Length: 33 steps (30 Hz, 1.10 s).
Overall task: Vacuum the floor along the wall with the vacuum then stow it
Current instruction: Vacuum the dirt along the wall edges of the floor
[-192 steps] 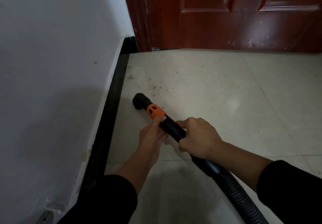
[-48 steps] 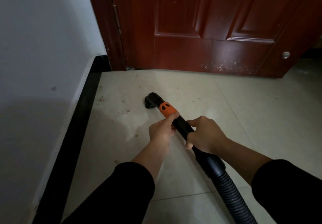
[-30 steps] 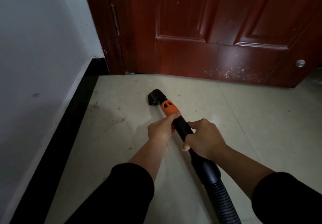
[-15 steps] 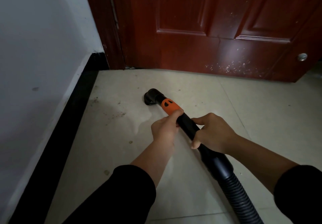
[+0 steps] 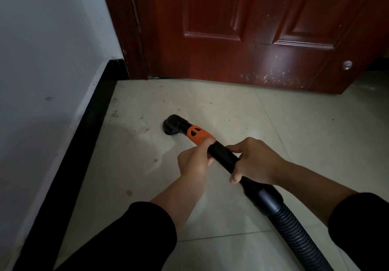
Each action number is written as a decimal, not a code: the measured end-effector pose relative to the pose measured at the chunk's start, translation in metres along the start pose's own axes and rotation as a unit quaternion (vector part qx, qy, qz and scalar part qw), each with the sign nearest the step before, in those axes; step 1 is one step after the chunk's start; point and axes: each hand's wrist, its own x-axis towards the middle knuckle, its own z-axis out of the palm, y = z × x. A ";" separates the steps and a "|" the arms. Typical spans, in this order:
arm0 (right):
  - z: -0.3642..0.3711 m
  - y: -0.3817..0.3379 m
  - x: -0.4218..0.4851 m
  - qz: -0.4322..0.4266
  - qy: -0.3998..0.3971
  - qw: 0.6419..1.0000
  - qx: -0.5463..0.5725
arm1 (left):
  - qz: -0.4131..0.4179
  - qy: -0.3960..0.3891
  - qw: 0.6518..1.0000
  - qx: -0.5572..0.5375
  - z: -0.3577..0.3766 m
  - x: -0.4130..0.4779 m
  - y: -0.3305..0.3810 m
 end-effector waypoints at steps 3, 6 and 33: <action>0.001 0.001 -0.006 -0.010 -0.002 1.000 -0.013 | 0.003 -0.001 1.000 0.003 -0.005 -0.006 -0.004; 0.003 0.004 -0.014 -0.016 -0.007 1.000 -0.020 | 0.003 -0.002 1.000 0.013 -0.010 -0.011 -0.009; 0.023 0.005 -0.040 -0.067 0.017 0.994 -0.079 | -0.022 -0.042 0.999 0.023 -0.025 -0.022 -0.010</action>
